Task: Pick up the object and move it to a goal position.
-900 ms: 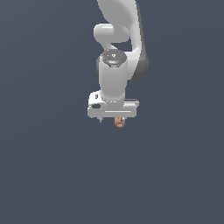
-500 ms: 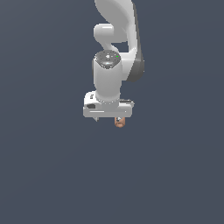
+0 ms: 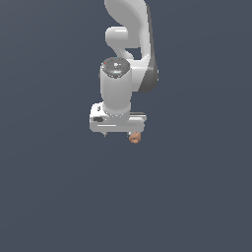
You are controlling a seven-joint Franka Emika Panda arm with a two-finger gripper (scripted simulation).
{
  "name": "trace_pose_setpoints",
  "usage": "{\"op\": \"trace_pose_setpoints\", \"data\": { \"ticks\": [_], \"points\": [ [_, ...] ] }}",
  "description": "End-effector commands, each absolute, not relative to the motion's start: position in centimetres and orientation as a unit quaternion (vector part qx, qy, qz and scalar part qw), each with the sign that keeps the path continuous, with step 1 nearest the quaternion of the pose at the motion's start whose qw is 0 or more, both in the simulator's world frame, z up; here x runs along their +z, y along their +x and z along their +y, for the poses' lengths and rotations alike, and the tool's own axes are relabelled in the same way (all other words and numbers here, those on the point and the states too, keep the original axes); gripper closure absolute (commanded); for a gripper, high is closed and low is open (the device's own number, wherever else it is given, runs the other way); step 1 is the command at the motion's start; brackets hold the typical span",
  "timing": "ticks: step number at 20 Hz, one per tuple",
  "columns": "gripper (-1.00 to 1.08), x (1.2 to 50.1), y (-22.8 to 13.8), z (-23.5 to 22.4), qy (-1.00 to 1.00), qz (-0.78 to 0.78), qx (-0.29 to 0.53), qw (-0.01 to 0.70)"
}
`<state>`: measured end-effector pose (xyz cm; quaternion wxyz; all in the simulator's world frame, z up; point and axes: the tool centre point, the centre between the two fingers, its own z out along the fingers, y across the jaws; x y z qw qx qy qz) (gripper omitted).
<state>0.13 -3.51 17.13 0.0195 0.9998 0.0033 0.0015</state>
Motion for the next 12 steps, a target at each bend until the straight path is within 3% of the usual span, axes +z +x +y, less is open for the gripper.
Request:
{"op": "trace_pose_setpoints", "data": {
  "ticks": [1, 12],
  "points": [
    [-0.92, 16.9, 0.0, -3.3, 1.0, 0.003, 0.001, 0.019],
    [-0.92, 13.5, -3.0, 0.3, 1.0, -0.015, 0.002, 0.01]
  ]
}}
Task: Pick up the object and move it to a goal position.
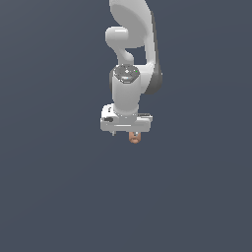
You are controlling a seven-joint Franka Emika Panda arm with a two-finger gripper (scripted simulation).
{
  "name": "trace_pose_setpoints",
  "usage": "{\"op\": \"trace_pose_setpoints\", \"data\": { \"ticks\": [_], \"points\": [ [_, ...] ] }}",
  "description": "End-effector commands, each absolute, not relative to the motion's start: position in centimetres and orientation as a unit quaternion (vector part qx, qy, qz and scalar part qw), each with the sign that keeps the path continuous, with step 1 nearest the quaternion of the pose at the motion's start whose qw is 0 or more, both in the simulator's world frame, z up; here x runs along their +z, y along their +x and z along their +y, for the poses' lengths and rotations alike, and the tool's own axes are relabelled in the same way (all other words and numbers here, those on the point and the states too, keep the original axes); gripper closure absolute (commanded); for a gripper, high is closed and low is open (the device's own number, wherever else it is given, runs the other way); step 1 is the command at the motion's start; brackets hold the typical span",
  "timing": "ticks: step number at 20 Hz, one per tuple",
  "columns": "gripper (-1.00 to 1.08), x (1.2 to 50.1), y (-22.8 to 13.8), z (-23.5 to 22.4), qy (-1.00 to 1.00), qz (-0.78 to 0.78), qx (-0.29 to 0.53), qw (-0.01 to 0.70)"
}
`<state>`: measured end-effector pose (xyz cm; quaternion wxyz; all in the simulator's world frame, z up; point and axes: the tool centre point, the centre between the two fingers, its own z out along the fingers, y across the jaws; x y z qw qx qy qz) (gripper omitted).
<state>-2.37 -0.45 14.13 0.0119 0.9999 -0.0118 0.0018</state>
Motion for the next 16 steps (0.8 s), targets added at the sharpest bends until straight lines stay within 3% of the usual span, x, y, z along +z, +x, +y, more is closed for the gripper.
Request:
{"op": "trace_pose_setpoints", "data": {
  "ticks": [1, 16],
  "points": [
    [-0.92, 13.0, -3.5, 0.8, 1.0, -0.018, 0.001, 0.009],
    [-0.92, 9.0, -8.6, 4.7, 0.999, -0.043, 0.0, 0.0]
  ]
}}
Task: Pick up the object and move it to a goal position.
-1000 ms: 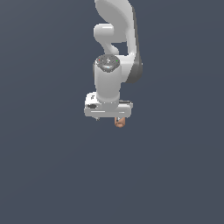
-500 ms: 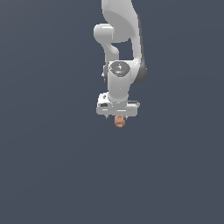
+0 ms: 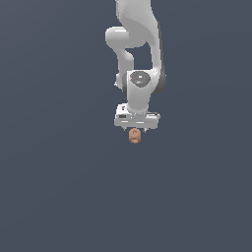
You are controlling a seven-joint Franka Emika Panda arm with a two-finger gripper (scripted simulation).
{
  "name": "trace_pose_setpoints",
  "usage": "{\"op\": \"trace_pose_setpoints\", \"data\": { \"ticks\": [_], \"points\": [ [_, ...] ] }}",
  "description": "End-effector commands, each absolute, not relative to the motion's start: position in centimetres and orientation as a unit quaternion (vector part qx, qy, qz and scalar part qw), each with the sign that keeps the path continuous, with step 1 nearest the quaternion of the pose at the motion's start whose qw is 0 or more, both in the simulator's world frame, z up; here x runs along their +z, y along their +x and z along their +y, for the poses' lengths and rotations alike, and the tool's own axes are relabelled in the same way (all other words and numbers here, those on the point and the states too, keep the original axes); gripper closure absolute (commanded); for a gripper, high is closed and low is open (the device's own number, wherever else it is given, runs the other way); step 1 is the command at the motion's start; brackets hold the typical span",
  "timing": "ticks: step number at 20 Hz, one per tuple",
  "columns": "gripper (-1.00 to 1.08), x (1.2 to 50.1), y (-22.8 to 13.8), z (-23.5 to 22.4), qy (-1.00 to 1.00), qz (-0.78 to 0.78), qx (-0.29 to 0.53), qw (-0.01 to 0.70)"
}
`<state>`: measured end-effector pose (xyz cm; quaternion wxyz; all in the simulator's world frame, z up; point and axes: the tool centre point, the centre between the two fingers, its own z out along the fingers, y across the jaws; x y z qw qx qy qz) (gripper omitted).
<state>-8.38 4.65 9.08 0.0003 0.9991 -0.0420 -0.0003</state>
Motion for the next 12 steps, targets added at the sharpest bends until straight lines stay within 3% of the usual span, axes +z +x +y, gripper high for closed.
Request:
{"op": "trace_pose_setpoints", "data": {
  "ticks": [1, 12],
  "points": [
    [-0.92, 9.0, -8.6, 4.8, 0.999, -0.043, 0.0, 0.0],
    [-0.92, 6.1, -8.6, 4.7, 0.999, -0.043, 0.0, 0.0]
  ]
}}
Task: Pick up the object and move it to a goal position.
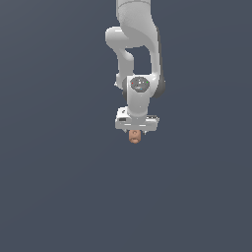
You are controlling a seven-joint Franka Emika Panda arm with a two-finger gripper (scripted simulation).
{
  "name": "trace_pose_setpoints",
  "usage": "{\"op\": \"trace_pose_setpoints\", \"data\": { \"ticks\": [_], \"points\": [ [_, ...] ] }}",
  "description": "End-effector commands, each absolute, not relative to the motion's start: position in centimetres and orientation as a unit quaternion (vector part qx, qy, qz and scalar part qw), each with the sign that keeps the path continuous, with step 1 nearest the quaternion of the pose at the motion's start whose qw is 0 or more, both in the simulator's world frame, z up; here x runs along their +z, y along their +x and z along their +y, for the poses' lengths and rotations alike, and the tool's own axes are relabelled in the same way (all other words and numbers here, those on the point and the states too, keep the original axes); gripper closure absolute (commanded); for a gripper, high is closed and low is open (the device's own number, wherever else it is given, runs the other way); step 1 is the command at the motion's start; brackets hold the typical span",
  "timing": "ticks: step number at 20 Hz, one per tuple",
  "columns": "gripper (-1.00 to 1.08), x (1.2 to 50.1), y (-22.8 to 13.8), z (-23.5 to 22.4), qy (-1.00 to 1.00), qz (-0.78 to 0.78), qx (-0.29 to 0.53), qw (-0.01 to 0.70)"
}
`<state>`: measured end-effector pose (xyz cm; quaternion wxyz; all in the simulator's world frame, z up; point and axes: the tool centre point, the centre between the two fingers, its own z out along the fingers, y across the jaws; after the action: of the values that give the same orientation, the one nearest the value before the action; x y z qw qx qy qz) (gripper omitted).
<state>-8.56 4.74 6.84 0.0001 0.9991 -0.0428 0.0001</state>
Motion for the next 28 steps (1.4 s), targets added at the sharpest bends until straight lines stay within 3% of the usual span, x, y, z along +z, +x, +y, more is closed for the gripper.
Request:
{"op": "trace_pose_setpoints", "data": {
  "ticks": [1, 9, 10, 28],
  "points": [
    [-0.92, 5.6, -8.7, 4.7, 0.999, -0.043, 0.0, 0.0],
    [-0.92, 3.9, -8.6, 4.8, 0.999, -0.043, 0.0, 0.0],
    [1.08, 3.9, -8.6, 4.8, 0.999, -0.043, 0.0, 0.0],
    [1.08, 4.8, -7.2, 3.3, 0.999, -0.043, 0.0, 0.0]
  ]
}}
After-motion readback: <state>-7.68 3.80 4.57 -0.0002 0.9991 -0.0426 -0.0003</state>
